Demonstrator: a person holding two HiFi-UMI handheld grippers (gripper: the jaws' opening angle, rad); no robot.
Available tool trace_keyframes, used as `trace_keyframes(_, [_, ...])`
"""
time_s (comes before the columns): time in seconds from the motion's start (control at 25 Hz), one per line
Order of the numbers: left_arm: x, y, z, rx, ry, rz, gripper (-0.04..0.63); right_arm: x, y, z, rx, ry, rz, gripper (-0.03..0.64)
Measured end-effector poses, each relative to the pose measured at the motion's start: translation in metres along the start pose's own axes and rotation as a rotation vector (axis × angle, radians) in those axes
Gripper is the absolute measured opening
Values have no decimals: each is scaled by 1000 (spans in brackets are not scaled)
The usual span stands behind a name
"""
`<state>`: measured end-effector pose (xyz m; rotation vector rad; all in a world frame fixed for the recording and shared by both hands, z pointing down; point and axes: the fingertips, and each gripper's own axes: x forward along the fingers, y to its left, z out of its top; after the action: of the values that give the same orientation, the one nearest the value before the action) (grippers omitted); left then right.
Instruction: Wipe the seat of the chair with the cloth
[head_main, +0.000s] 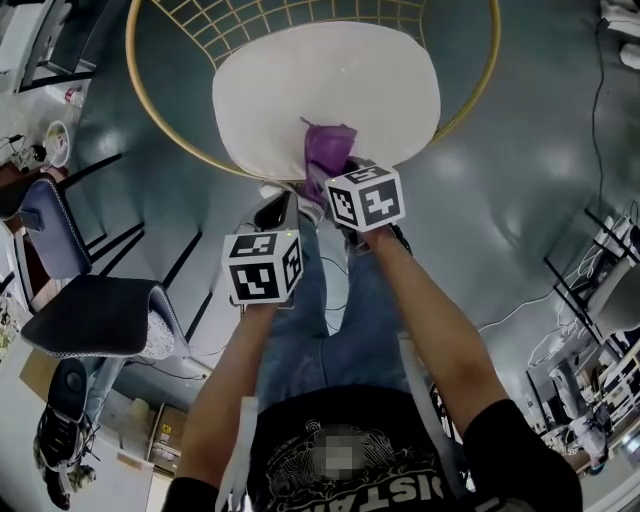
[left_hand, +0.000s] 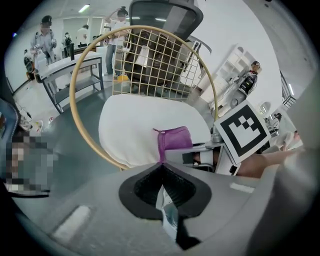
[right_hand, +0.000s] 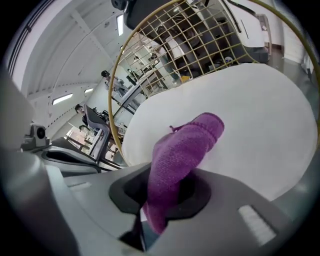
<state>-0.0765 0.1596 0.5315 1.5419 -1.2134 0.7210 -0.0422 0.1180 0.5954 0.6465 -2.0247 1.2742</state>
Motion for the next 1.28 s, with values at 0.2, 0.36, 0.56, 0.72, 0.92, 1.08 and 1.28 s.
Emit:
trace_keyframes(0.2, [11, -22, 0, -3, 4, 1, -5, -18, -29, -4, -22, 11, -22, 64])
trace_keyframes(0.36, [20, -40, 5, -1, -2, -6, -5, -35, -54, -1, -29, 10, -47, 64])
trace_keyframes(0.56, [24, -62, 14, -4, -10, -12, -5, -63, -84, 3, -28, 12, -87, 64])
trace_keyframes(0.72, [26, -76, 28, -2, -30, -20, -5, -85, -114, 10, -29, 9, -127, 64])
trace_keyframes(0.92, [23, -84, 38, -6, -49, -12, -5, -106, -135, 17, -15, 2, -160, 64])
trace_keyframes(1.08, [6, -93, 56, -27, -87, -25, -6, -125, -110, 42, -69, -14, -147, 63])
trace_keyframes(1.28, [-9, -110, 82, -20, -163, -38, -6, -147, -71, 75, -139, -101, -101, 64])
